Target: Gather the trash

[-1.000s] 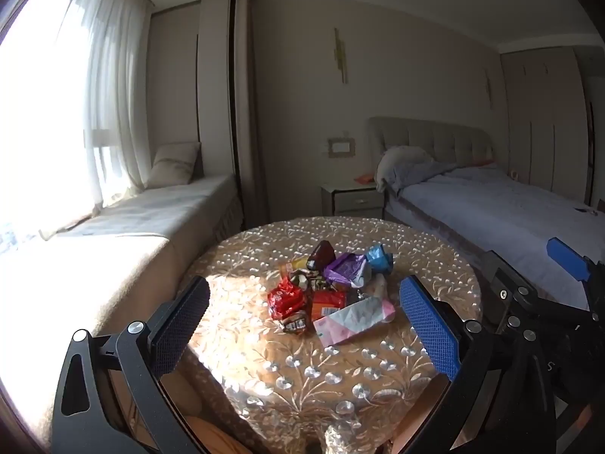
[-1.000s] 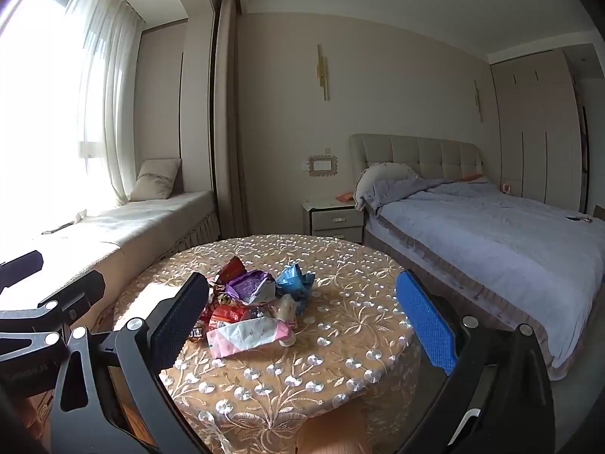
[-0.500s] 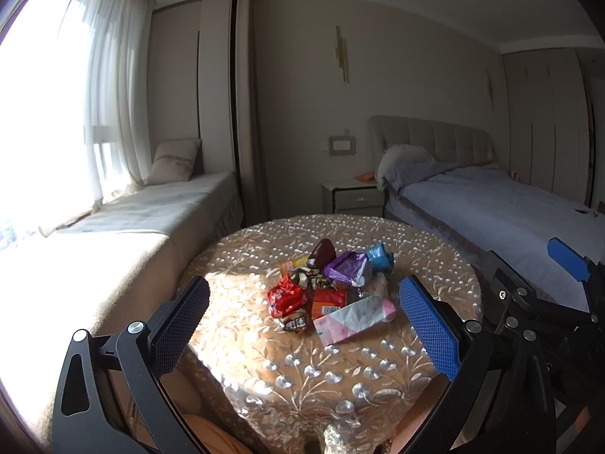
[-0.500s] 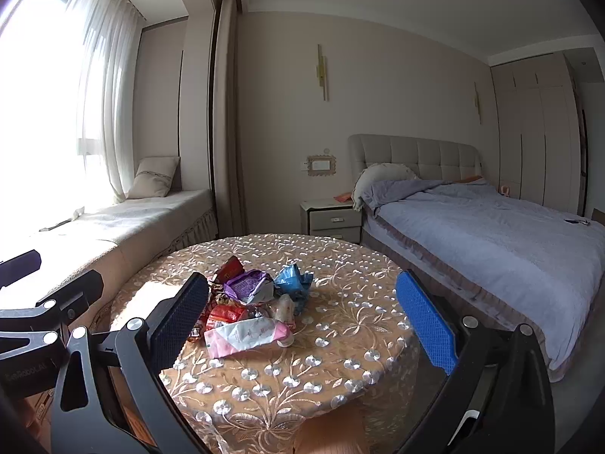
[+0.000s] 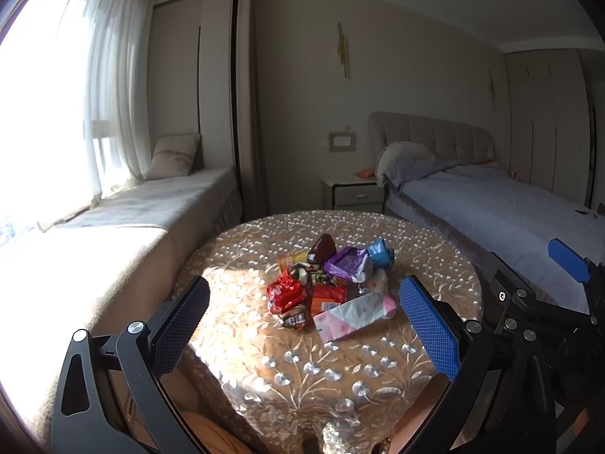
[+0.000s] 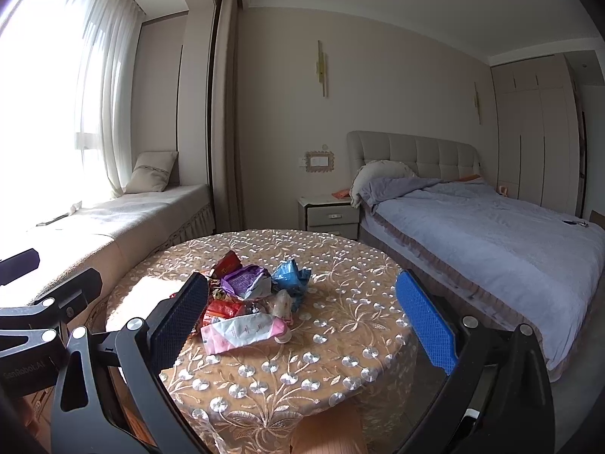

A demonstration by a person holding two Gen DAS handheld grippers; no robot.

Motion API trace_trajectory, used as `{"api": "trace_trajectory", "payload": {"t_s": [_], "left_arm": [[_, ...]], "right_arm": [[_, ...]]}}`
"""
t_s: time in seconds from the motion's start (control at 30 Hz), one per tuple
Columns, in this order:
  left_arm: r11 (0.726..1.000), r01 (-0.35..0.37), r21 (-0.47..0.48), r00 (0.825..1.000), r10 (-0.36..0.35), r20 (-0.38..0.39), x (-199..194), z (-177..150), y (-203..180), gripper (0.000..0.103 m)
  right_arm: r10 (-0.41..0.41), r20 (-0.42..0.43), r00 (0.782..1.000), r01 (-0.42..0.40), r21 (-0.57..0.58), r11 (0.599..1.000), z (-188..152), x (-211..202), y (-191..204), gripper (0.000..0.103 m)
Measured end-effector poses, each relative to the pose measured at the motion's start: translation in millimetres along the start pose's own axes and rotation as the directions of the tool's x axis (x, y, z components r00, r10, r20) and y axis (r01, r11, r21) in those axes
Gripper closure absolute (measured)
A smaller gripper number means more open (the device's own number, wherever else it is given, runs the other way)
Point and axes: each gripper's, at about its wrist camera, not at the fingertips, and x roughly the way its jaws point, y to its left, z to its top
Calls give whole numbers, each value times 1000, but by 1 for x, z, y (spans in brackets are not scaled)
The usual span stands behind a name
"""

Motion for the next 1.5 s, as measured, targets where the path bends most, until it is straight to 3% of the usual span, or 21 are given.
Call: {"api": "trace_trajectory", "payload": {"t_s": [1.5], "left_arm": [[999,-31,11,999,32,-44,25,3,-6,5]], "right_arm": [[18,-67,998,-17,14,1000,0,23,-2,4]]}}
